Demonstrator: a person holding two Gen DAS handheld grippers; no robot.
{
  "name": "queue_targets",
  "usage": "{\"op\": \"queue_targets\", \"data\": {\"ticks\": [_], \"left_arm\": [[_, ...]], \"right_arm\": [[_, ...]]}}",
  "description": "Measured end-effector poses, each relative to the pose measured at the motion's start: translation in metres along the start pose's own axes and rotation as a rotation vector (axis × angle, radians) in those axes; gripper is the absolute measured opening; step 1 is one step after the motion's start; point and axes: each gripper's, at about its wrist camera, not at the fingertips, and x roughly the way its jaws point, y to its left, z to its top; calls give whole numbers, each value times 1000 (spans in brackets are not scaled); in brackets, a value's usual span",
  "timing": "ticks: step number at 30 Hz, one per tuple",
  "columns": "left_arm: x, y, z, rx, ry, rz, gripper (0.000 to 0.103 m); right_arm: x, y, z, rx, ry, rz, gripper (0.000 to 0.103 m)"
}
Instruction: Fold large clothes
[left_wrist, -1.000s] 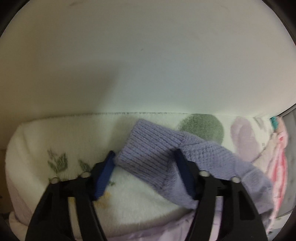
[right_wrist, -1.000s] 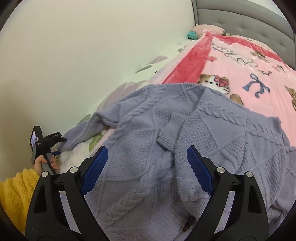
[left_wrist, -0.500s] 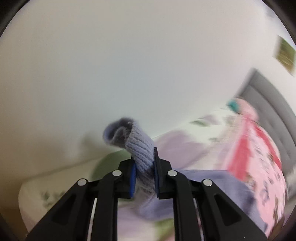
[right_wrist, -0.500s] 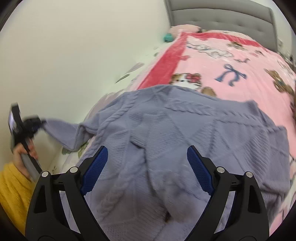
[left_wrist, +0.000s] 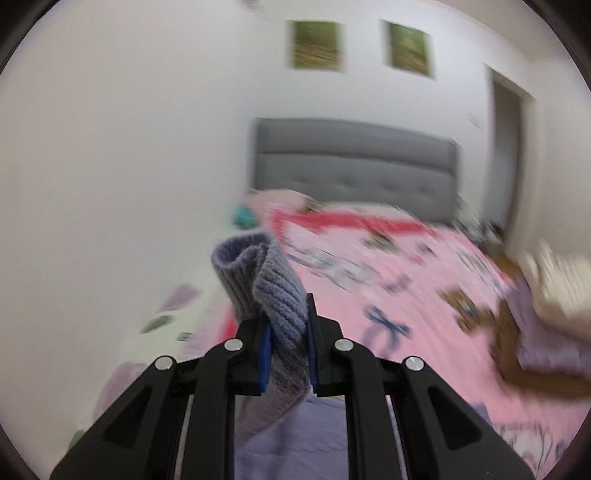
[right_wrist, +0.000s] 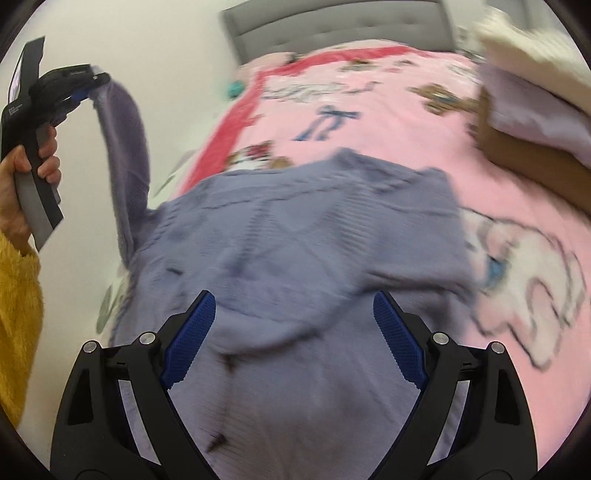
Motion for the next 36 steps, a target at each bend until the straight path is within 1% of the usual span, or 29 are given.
{"op": "queue_targets", "data": {"ticks": [2,3,5,6,8,12,14,16,18,19,20,21,22,23,24,26,28,29,30,31,32,33,35,36], "left_arm": [[6,-45,-19,79,24,-25,15],[10,-72,-36,115,52,-53,15],[16,-103,-68,159,109,-83,15],[23,-122,-91,193,156,-92,15],[35,-145,-131,249,225,-93,15],[40,-170,-181,315,287,-104,15],[46,-180,-194,333,300,-120,16],[51,-188,-208,358,321,-110,17],[46,-187,-217,362,328,-110,21],[43,-188,-220,360,328,-114,28],[42,-187,-221,351,330,-128,33],[43,-185,-221,321,339,-167,48],[44,-182,-220,281,351,-213,64],[43,-178,-219,241,358,-258,69],[38,-173,-217,198,358,-307,71],[30,-167,-211,180,369,-328,71],[13,-149,-201,172,362,-342,72],[2,-128,-194,157,344,-336,74],[-5,-111,-190,146,331,-335,80],[-9,-93,-189,139,317,-330,82],[-13,-63,-189,145,307,-299,82],[-11,-45,-190,160,317,-268,82],[-1,3,-196,204,368,-153,82],[4,21,-197,209,385,-113,82]], "right_arm": [[-9,-24,-8,60,-3,-36,83],[-13,-37,-13,94,-1,-56,83],[-17,-54,-19,135,4,-81,83],[-20,-65,-23,159,5,-94,83],[-23,-80,-28,179,2,-112,83],[-27,-104,-34,214,-16,-136,83],[-29,-111,-34,218,-25,-145,83],[-30,-115,-34,225,-36,-151,83],[-33,-117,-32,229,-44,-150,83],[-35,-118,-29,228,-55,-148,83],[-36,-118,-26,225,-64,-143,83],[-37,-119,-22,222,-72,-137,84],[-37,-120,-20,218,-73,-133,84],[-36,-122,-18,215,-68,-137,84],[-35,-124,-16,212,-63,-145,84],[-34,-127,-13,217,-69,-142,84],[-30,-129,-4,220,-77,-124,84],[-27,-129,2,214,-78,-117,84],[-22,-127,9,200,-80,-110,84],[-15,-124,20,176,-82,-96,84],[-4,-119,32,147,-84,-77,84],[8,-114,44,116,-81,-59,84],[31,-103,64,68,-76,-40,84],[50,-97,77,45,-69,-29,84]]}}
